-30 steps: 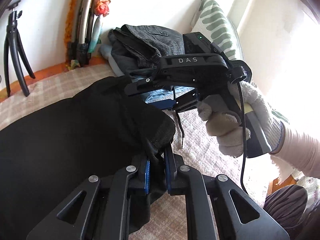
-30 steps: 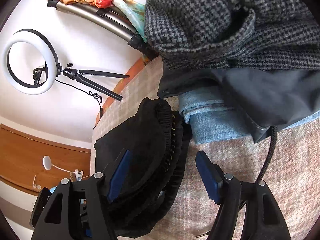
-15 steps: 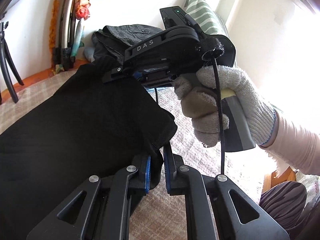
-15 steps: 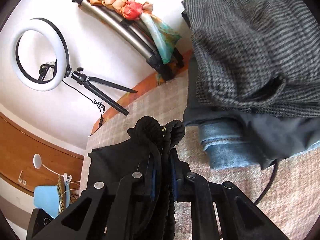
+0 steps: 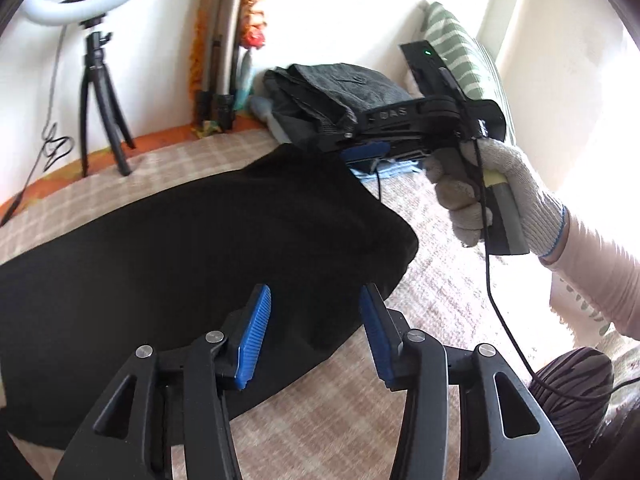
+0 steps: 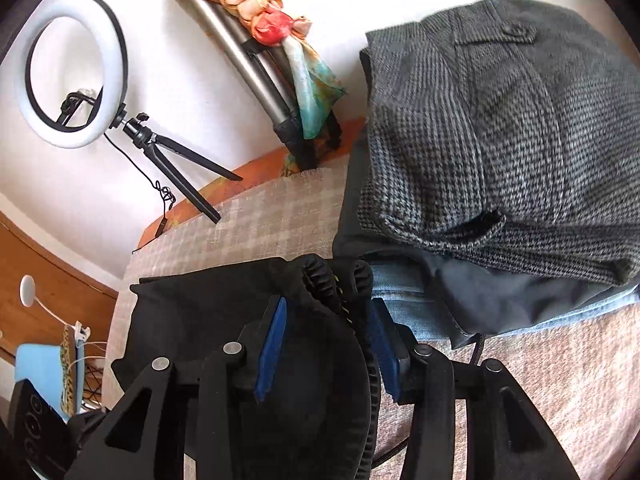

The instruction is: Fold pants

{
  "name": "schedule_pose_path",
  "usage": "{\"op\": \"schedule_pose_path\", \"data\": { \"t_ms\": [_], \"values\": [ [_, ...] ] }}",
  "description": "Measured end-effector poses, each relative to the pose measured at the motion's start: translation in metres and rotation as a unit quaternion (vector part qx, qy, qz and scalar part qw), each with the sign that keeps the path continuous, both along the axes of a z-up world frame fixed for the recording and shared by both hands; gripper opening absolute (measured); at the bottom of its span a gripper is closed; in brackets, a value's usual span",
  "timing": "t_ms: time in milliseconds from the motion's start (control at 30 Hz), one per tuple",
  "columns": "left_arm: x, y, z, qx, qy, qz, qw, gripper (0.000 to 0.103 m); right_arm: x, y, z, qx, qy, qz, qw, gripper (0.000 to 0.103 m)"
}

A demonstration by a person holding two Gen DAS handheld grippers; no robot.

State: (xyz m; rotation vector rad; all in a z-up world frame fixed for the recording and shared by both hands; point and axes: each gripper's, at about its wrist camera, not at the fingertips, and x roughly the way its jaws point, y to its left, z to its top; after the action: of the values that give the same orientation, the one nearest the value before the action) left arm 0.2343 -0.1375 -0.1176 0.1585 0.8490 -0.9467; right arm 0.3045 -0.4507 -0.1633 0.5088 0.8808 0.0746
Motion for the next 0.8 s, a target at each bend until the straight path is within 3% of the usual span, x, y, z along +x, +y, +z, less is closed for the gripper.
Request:
{"op": "schedule_pose_path", "data": {
  "t_ms": [167, 367, 600, 800],
  "values": [
    [0.012, 0.108, 0.005, 0.008, -0.004, 0.137, 0.9906, 0.046, -0.006, 0.029, 0.034, -0.062, -0.039, 0.045, 0.996, 0.046],
    [0.040, 0.214, -0.020, -0.005, 0.049, 0.299, 0.9530, 0.054, 0.016, 0.104, 0.055, -0.087, -0.073, 0.155, 0.981, 0.046],
    [0.065, 0.249, -0.055, -0.034, 0.110, 0.373, 0.9209, 0.059, 0.062, 0.217, 0.050, -0.106, -0.072, 0.273, 0.953, 0.046],
    [0.076, 0.261, -0.068, -0.081, 0.142, 0.384, 0.9086, 0.059, 0.103, 0.313, 0.028, -0.098, -0.049, 0.349, 0.931, 0.046]
  ]
}}
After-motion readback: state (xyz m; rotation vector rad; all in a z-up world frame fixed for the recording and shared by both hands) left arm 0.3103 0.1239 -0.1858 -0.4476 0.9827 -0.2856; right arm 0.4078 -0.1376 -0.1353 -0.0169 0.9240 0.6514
